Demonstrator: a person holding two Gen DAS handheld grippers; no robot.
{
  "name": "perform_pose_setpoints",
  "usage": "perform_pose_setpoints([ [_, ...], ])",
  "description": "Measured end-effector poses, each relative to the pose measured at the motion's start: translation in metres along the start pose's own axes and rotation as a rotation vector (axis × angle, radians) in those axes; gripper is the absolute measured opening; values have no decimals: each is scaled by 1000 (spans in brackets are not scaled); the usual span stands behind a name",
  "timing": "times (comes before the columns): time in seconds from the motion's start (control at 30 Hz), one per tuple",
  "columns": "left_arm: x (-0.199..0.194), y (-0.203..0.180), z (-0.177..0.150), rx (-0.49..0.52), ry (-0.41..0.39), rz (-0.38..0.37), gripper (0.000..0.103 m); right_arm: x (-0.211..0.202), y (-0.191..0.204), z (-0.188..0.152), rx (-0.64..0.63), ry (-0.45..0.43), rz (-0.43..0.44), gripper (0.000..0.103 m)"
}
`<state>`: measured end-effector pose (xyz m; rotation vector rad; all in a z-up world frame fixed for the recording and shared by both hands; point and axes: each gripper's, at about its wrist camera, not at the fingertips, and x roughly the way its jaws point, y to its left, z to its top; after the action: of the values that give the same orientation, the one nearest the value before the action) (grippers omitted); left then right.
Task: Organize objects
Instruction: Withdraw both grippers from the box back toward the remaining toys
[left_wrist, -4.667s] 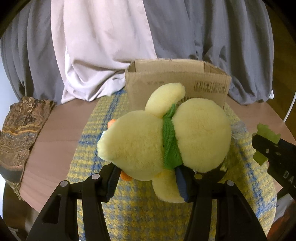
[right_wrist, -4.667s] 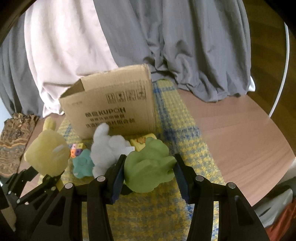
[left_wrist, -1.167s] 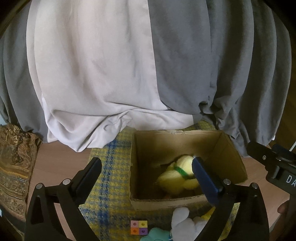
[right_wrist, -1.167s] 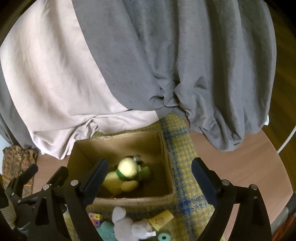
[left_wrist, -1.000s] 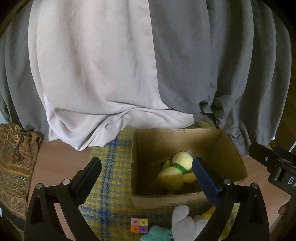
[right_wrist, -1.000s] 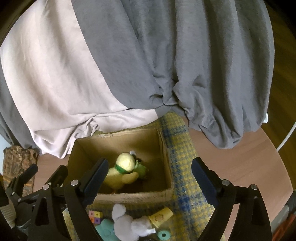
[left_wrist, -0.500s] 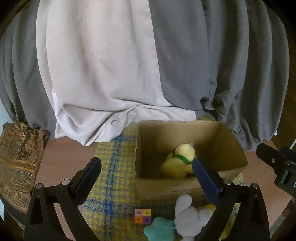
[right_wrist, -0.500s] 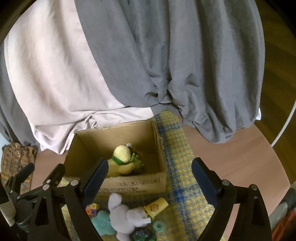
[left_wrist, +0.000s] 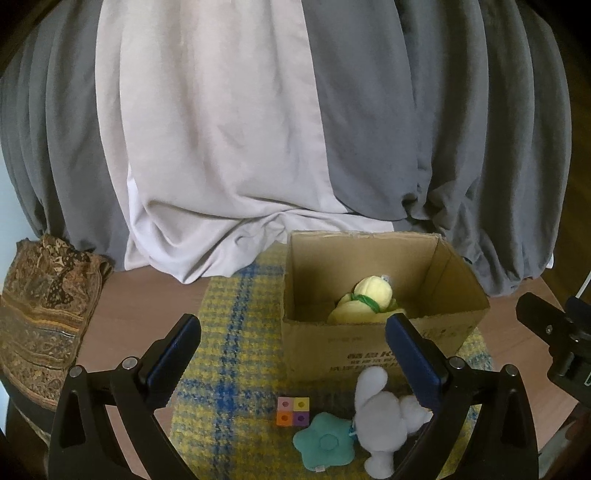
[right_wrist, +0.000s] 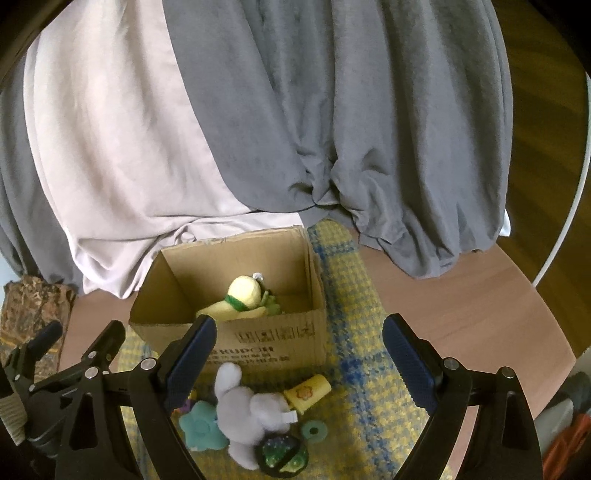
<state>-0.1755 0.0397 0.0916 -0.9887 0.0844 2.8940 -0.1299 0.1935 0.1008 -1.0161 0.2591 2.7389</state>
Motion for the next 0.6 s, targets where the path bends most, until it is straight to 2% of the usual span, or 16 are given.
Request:
perform_pose_setpoints([
  [0.6,0,-3,-46,30,12,17,102,-4,-5,-45,9,23,-1,92],
])
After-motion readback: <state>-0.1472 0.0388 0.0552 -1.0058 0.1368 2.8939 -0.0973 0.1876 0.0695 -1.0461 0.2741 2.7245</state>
